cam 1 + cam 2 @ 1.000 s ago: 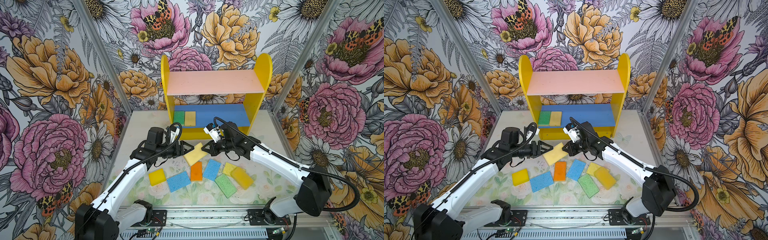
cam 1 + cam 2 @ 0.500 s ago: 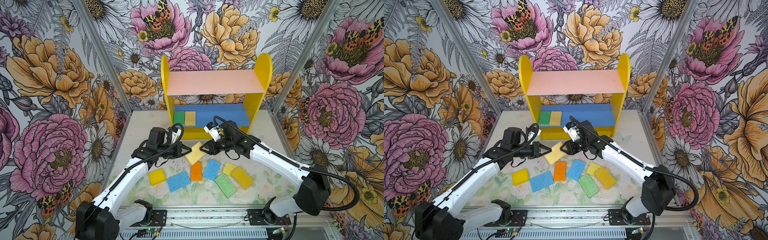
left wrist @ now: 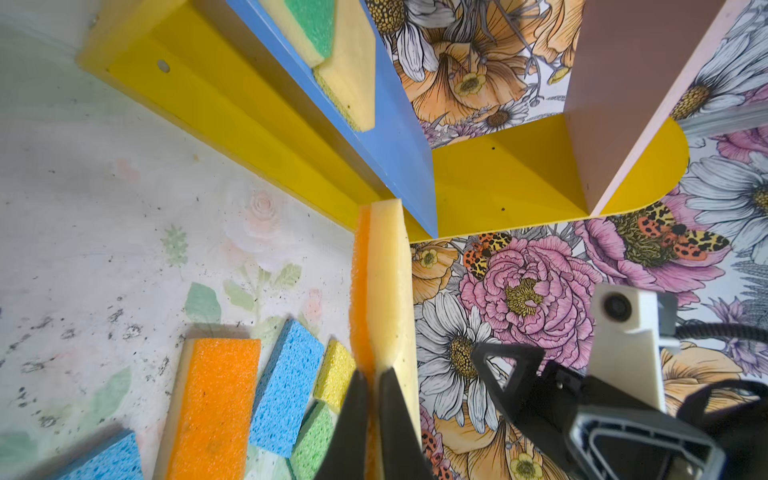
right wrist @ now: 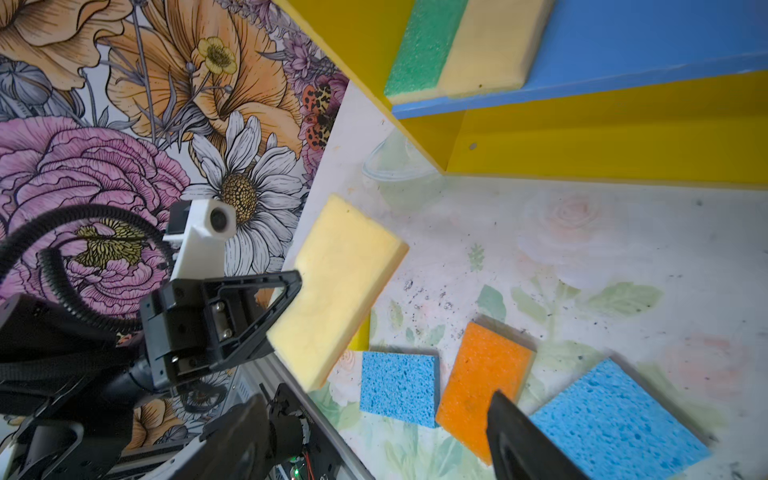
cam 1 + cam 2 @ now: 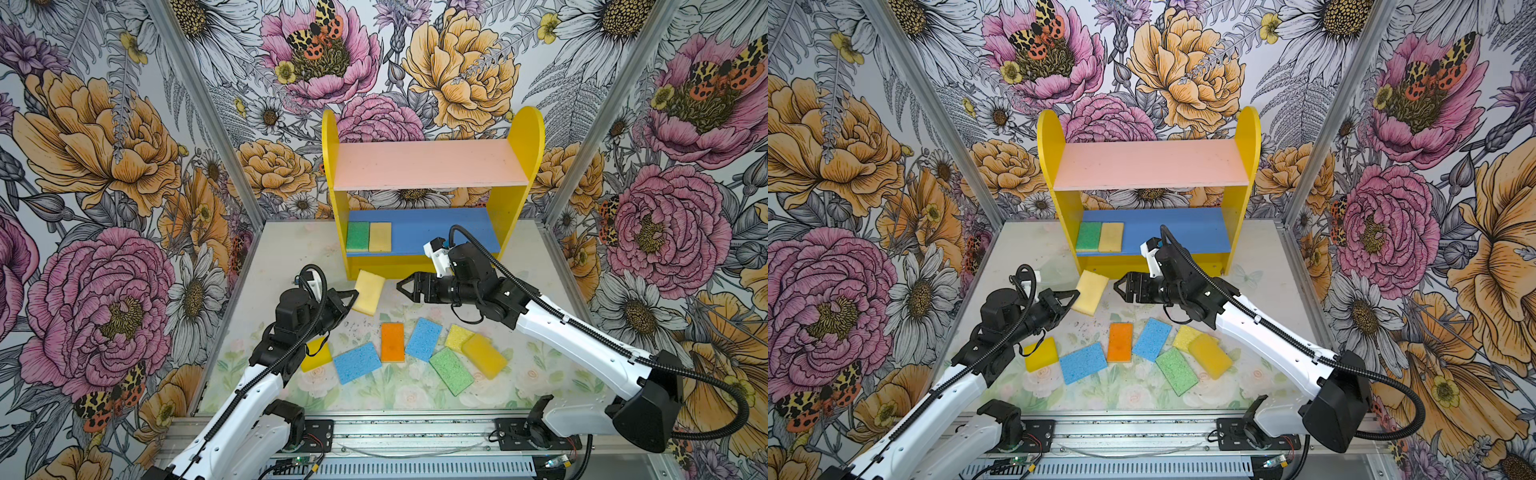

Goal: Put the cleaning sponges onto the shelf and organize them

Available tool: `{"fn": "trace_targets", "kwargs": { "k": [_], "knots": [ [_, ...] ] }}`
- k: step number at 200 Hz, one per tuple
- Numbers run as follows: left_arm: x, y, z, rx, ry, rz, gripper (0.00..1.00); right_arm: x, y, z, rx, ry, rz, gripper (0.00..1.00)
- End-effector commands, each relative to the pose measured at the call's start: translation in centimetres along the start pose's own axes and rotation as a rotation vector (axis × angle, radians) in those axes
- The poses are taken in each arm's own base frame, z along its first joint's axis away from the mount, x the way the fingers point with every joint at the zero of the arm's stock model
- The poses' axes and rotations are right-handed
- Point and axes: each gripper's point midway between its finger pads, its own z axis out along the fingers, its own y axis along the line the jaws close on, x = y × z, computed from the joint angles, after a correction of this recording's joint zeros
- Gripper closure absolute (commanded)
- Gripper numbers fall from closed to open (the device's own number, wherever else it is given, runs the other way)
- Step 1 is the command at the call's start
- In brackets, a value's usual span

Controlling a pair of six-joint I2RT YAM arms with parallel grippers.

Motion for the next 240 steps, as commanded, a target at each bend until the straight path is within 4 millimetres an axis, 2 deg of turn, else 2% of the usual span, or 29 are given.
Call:
{"fn": "trace_targets", "kwargs": {
  "k": [1, 57, 97, 160, 240],
  "knots": [
    [-2.4, -3.4, -0.9, 0.113, -0.144, -0.021, 0.98, 0.1, 2.2, 1.0, -0.044, -0.012, 0.030, 0.17],
    [-2.2, -4.0, -1.6, 0.139, -0.152, -0.008, 0.97, 0.7, 4.9, 3.8, -0.099, 0.027, 0.007, 0.20],
    [-2.1, -4.2, -1.7, 0.146, -0.142, -0.007, 0.97, 0.1, 5.6, 4.6, -0.117, 0.016, 0.012, 0.25],
    [-2.3, -4.4, -1.8, 0.159, -0.153, -0.002, 0.97, 0.1, 7.1, 6.3, -0.198, 0.025, 0.054, 0.45],
    [-2.4, -4.6, -2.1, 0.165, -0.164, -0.002, 0.96, 0.3, 7.6, 6.1, -0.232, 0.001, 0.093, 0.68]
  ]
}}
